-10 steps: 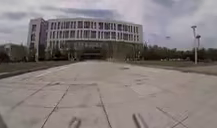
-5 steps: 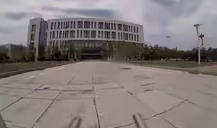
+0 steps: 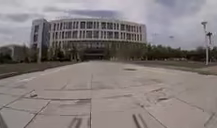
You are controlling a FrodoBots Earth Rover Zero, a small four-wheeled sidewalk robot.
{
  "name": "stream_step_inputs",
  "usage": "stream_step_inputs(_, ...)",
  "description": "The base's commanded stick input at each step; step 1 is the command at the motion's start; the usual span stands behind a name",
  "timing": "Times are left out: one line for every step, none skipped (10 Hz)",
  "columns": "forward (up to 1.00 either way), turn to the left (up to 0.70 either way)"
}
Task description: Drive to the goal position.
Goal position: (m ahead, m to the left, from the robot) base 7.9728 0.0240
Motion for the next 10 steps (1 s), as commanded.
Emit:
stream_step_inputs(1.00,0.00)
stream_step_inputs(1.00,0.00)
stream_step_inputs(1.00,0.00)
stream_step_inputs(1.00,0.00)
stream_step_inputs(1.00,0.00)
stream_step_inputs(1.00,0.00)
stream_step_inputs(1.00,0.00)
stream_step_inputs(1.00,0.00)
stream_step_inputs(1.00,0.08)
stream_step_inputs(1.00,0.27)
